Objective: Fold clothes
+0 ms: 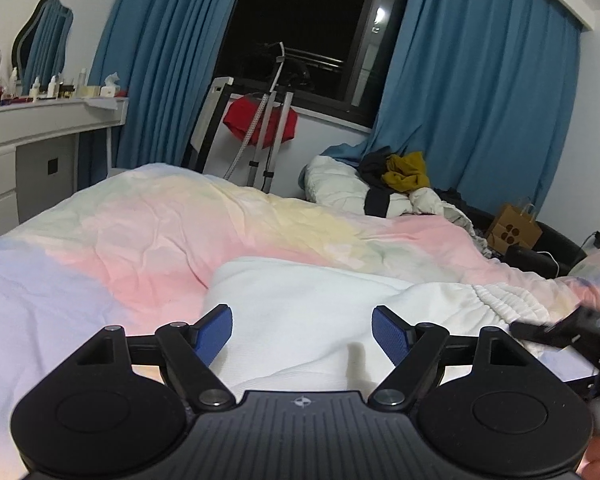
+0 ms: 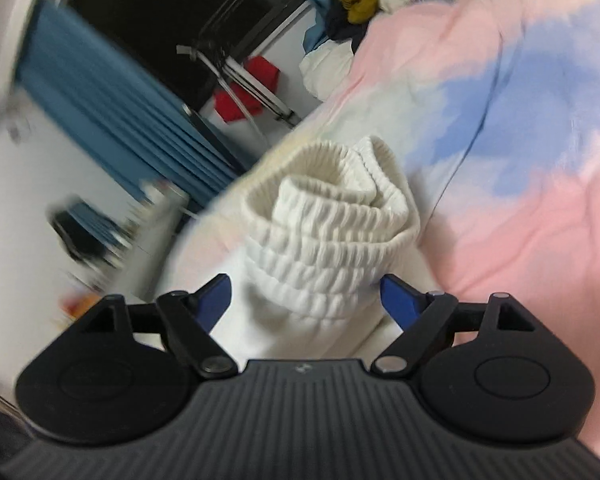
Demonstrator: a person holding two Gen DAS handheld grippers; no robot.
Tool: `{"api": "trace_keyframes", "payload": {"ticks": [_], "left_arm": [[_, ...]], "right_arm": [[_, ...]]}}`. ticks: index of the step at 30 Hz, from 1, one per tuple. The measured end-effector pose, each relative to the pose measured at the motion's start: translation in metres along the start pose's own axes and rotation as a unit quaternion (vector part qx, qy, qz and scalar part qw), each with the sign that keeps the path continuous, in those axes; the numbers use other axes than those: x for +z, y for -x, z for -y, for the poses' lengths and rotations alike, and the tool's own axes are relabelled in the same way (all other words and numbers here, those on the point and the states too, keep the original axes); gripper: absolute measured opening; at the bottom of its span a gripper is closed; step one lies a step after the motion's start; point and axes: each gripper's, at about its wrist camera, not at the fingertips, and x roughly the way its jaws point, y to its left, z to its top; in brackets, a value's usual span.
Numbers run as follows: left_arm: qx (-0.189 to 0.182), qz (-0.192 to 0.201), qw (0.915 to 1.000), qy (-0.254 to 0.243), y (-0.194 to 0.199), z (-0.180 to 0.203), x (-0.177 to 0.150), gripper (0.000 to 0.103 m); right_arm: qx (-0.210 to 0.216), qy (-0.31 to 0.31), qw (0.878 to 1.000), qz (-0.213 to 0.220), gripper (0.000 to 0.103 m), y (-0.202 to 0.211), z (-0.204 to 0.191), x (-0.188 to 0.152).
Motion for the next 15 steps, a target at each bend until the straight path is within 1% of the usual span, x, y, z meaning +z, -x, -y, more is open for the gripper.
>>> {"api": "trace_keyframes", "payload": {"ticks": [1,2,4,5,7,9,11,14,15], "left_arm": [[0.000,-0.001,1.0000,0.003,-0.001,-0.001,0.000,0.079],[-0.001,-0.002,1.0000,0.006,-0.001,-0.002,0.000,0.079],[-0.002,-0.003,0.9999,0.011,-0.002,-0.004,0.000,0.079],[-0.003,-0.004,0.9999,0.013,-0.001,-0.004,0.001,0.079],[-0.008,-0.007,0.9998,0.018,0.001,-0.005,0.000,0.079],[-0.009,-0.011,0.9997,0.022,0.001,-0.006,0.001,0.079],[-0.007,-0.017,0.9996,0.024,-0.001,-0.007,0.000,0.079],[-0.016,-0.038,0.9984,0.039,-0.005,-0.011,-0.001,0.080],[-0.017,-0.045,0.9978,0.045,-0.006,-0.013,-0.002,0.080]], "right_arm": [[-0.010,0.012,1.000,0.007,0.077,-0.002,-0.001,-0.001],[-0.018,0.022,1.000,0.014,0.072,-0.004,-0.002,-0.002],[-0.018,0.033,0.999,0.029,0.052,0.001,-0.005,-0.002],[-0.018,0.039,0.998,0.037,0.044,0.005,-0.007,-0.002],[-0.018,0.047,0.997,0.054,0.040,0.017,-0.011,-0.002],[-0.028,0.036,0.997,0.062,0.039,0.025,-0.008,-0.004],[-0.043,0.004,0.998,0.049,0.039,0.022,0.008,-0.007],[-0.038,-0.068,0.997,0.016,0.041,0.011,0.037,-0.010],[-0.028,-0.073,0.997,0.017,0.045,0.013,0.038,-0.008]]}}
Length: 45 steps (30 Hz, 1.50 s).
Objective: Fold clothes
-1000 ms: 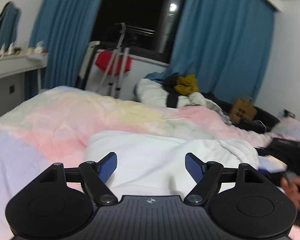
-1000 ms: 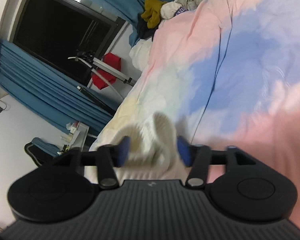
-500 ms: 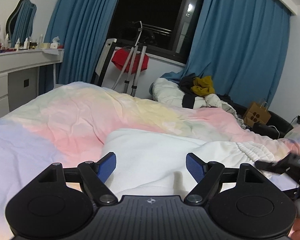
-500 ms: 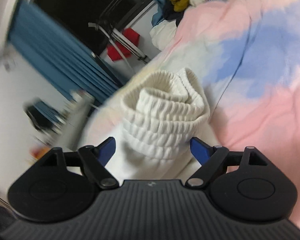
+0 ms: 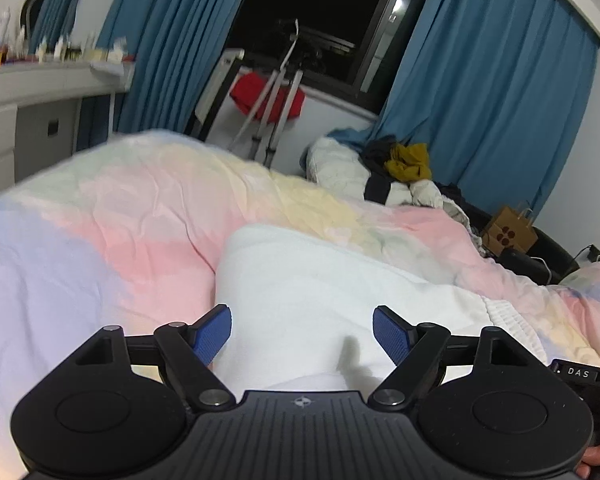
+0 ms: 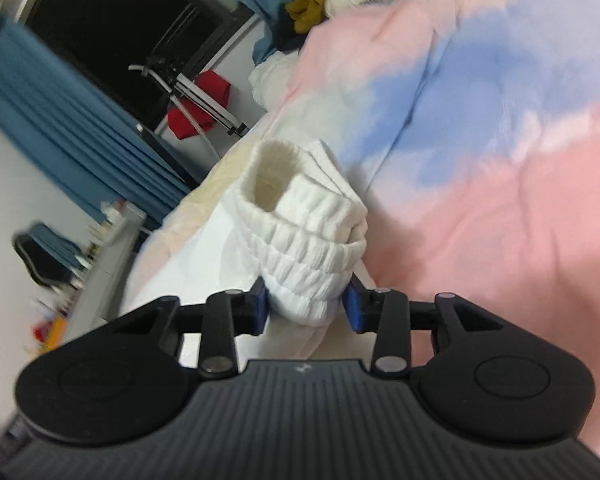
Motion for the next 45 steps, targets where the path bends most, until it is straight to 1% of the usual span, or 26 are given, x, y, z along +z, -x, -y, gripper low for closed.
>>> {"api": "trace_keyframes", "payload": {"ticks": [1,2,3,4,5,6,8,9,13,16,19,22,25,26,27,28,29,30,31,32,33,34,35,38,43,45], "left_arm": [[0.000,-0.007,1.0000,0.005,-0.001,-0.002,-0.001,0.080],[-0.001,-0.014,0.9999,0.010,-0.003,-0.004,-0.002,0.081],[-0.001,-0.021,0.9997,0.014,-0.004,-0.005,-0.002,0.081],[0.000,-0.025,0.9995,0.019,-0.004,-0.007,-0.003,0.081],[0.002,-0.029,0.9993,0.024,-0.005,-0.009,-0.004,0.082],[0.003,-0.033,0.9990,0.029,-0.006,-0.011,-0.004,0.082],[0.003,-0.044,0.9982,0.039,-0.008,-0.015,-0.005,0.085],[0.001,-0.051,0.9977,0.045,-0.010,-0.017,-0.006,0.085],[0.004,-0.067,0.9957,0.064,-0.016,-0.023,-0.009,0.086],[-0.004,-0.083,0.9926,0.088,-0.024,-0.031,-0.011,0.089],[-0.012,-0.096,0.9878,0.122,-0.032,-0.041,-0.013,0.092],[-0.020,-0.103,0.9824,0.154,-0.039,-0.051,-0.016,0.092],[-0.018,-0.106,0.9810,0.161,-0.044,-0.055,-0.018,0.090],[-0.017,-0.107,0.9813,0.159,-0.045,-0.055,-0.018,0.089],[-0.018,-0.107,0.9819,0.155,-0.046,-0.055,-0.019,0.088],[-0.018,-0.106,0.9826,0.151,-0.046,-0.054,-0.019,0.085],[-0.017,-0.107,0.9835,0.145,-0.047,-0.053,-0.020,0.082],[-0.012,-0.105,0.9850,0.136,-0.047,-0.050,-0.020,0.079],[-0.008,-0.102,0.9867,0.127,-0.046,-0.047,-0.021,0.074],[-0.004,-0.095,0.9885,0.117,-0.043,-0.042,-0.020,0.067],[-0.001,-0.088,0.9903,0.108,-0.040,-0.037,-0.020,0.064],[0.003,-0.081,0.9918,0.098,-0.037,-0.033,-0.020,0.057],[0.004,-0.073,0.9932,0.091,-0.033,-0.027,-0.018,0.050],[0.002,-0.049,0.9961,0.074,-0.019,-0.011,-0.009,0.040],[-0.019,-0.012,0.9971,0.073,0.012,0.024,0.020,0.037],[-0.032,0.004,0.9974,0.065,0.021,0.048,0.034,0.037]], "right_arm": [[0.009,-0.005,1.000,0.000,0.049,0.002,0.000,0.001],[0.016,-0.008,1.000,0.000,0.056,0.003,0.000,0.002],[0.015,-0.001,1.000,0.000,0.060,0.005,-0.002,0.003],[0.007,0.007,1.000,0.000,0.069,0.005,-0.005,0.002],[-0.002,0.013,1.000,0.000,0.074,0.005,-0.006,0.002],[-0.013,0.014,1.000,-0.003,0.082,0.003,-0.005,0.001],[-0.016,0.001,1.000,-0.010,0.086,-0.001,-0.001,0.002],[-0.014,-0.007,1.000,-0.014,0.090,-0.003,0.003,0.002],[0.015,-0.040,0.998,-0.040,0.091,-0.019,0.015,-0.003],[0.044,-0.062,0.995,-0.063,0.103,-0.043,0.019,-0.004],[0.060,-0.043,0.994,-0.081,0.103,-0.059,0.012,-0.003],[0.083,-0.046,0.992,-0.083,0.103,-0.058,0.008,0.000],[0.124,-0.049,0.989,-0.062,0.103,-0.044,-0.001,0.002],[0.125,-0.034,0.990,-0.059,0.103,-0.043,-0.006,0.002],[0.121,-0.019,0.991,-0.057,0.099,-0.042,-0.010,0.001],[0.102,-0.004,0.993,-0.060,0.091,-0.045,-0.013,0.000],[0.082,0.004,0.995,-0.065,0.088,-0.048,-0.013,-0.002],[0.067,0.004,0.995,-0.070,0.080,-0.051,-0.010,-0.004],[0.058,0.003,0.996,-0.073,0.073,-0.052,-0.008,-0.005],[0.053,0.006,0.996,-0.073,0.069,-0.051,-0.009,-0.004],[0.051,0.015,0.996,-0.069,0.060,-0.047,-0.013,-0.003],[0.050,0.024,0.996,-0.064,0.051,-0.043,-0.017,-0.002],[0.056,0.030,0.996,-0.055,0.045,-0.038,-0.022,0.001],[0.082,0.042,0.995,-0.034,0.040,-0.023,-0.041,0.007],[0.146,0.040,0.988,0.005,0.038,0.008,-0.059,0.034],[0.170,0.038,0.984,0.031,0.037,0.027,-0.062,0.051]]}}
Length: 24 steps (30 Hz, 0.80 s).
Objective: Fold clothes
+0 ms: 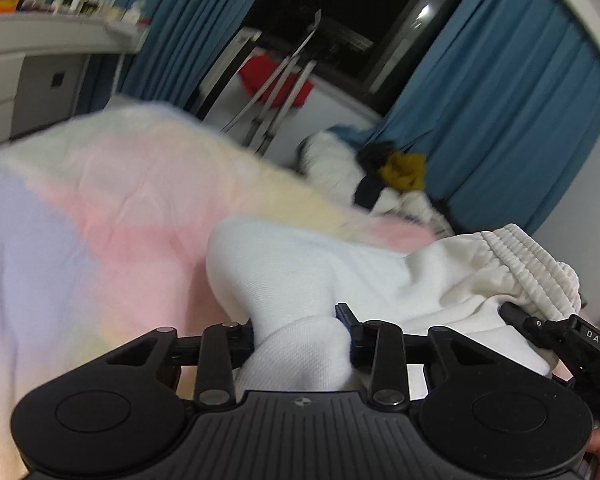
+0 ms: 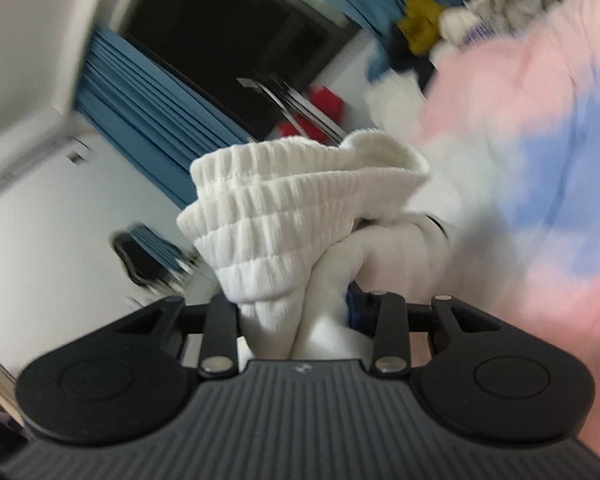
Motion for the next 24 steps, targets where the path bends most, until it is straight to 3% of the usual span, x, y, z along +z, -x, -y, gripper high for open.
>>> {"api": "trace_keyframes", "payload": {"ticks": [5,9,13,19,24], "left_arm": [[-0.041,0.045,0.9971,-0.047,-0.003,0.088,0.033,0.037],[-0.095,0.060,0.9910,-0.073,-0.048,0.166,0.058,0.038],[-0.141,0.045,0.9838,-0.101,-0.109,0.239,0.064,0.038],[-0.206,0.001,0.9690,-0.136,-0.227,0.325,0.031,0.038],[-0.217,-0.058,0.9585,-0.176,-0.328,0.363,-0.030,0.038]], "right_arm": [[0.034,0.014,0.995,0.088,0.037,0.046,-0.009,0.053],[0.042,0.011,0.985,0.165,0.037,0.076,0.007,0.100],[0.024,-0.004,0.971,0.236,0.037,0.102,0.046,0.143],[-0.015,-0.053,0.944,0.326,0.037,0.124,0.141,0.163],[-0.069,-0.099,0.923,0.364,0.037,0.116,0.231,0.153]]}}
